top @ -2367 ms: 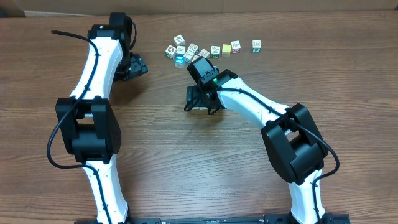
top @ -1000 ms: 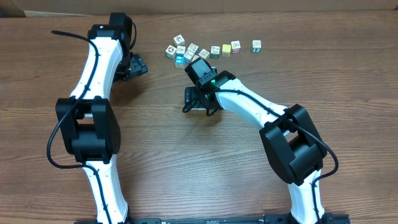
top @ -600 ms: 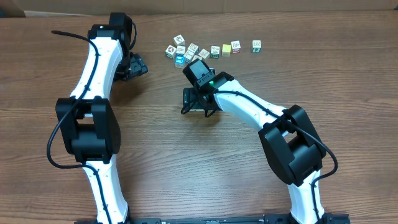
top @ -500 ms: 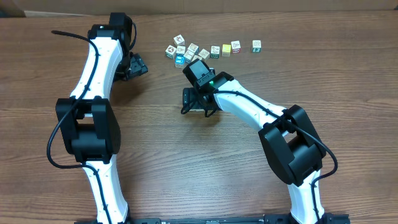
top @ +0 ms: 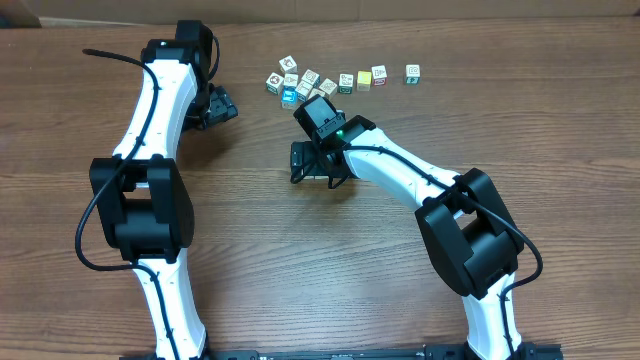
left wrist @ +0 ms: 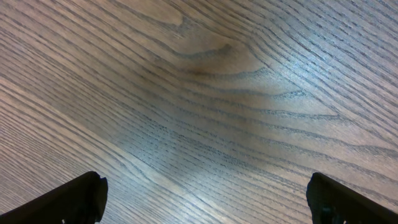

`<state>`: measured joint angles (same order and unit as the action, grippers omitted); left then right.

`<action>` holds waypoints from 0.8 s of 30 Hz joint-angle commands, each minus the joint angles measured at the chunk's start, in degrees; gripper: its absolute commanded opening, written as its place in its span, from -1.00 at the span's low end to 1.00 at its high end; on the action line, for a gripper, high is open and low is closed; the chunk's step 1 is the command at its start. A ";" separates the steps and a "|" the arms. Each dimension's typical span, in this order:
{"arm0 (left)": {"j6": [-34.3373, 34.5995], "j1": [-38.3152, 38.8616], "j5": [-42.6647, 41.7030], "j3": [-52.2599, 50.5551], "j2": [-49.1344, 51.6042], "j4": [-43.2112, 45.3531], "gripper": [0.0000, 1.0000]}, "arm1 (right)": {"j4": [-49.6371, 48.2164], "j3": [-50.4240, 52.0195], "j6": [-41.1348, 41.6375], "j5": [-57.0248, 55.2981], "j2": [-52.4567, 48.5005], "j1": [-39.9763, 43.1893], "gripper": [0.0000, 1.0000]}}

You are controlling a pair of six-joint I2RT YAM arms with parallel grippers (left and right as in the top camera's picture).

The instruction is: Form a horizontal line

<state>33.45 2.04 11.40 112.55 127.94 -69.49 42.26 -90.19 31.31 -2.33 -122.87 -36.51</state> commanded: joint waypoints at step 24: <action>-0.24 0.22 0.59 1.18 -1.20 -0.09 1.00 | -0.17 0.61 0.20 -1.33 -0.61 -0.39 1.00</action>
<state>33.45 2.04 11.40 112.55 127.94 -69.47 42.26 -90.19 31.40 -2.07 -122.87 -36.51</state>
